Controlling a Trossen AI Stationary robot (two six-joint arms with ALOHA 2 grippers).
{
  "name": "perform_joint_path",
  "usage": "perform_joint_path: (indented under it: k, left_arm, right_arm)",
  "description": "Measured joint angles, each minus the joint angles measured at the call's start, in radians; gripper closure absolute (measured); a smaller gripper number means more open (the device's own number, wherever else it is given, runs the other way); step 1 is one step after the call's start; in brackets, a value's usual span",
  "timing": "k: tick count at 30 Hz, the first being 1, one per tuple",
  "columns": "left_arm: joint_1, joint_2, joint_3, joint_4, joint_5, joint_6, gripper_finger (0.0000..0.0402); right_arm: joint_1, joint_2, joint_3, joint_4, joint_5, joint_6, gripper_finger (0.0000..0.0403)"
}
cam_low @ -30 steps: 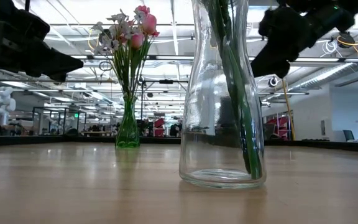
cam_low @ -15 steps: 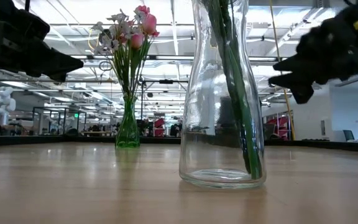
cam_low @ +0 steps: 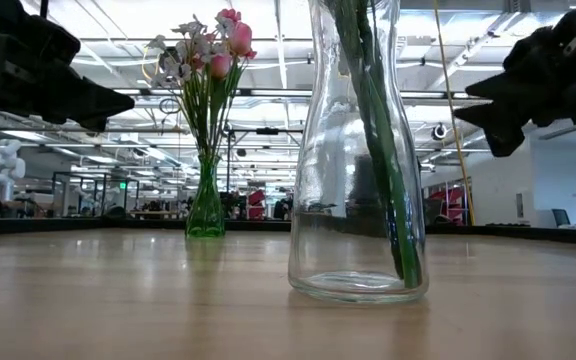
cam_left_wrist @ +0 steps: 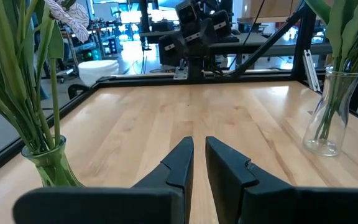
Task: Sort flowers into vase by color
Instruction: Return to Home Position
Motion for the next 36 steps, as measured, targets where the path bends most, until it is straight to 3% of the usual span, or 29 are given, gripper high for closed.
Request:
perform_joint_path:
  k: [9, 36]
  left_arm:
    - [0.000, 0.000, 0.000, 0.000, 0.000, 0.000, 0.0352]
    - [0.000, 0.000, -0.001, 0.000, 0.000, 0.000, 0.0352]
  right_arm:
    - [-0.002, -0.276, 0.001, -0.205, -0.003, -0.052, 0.0222]
    - [-0.003, -0.241, 0.002, -0.215, -0.031, -0.042, 0.0222]
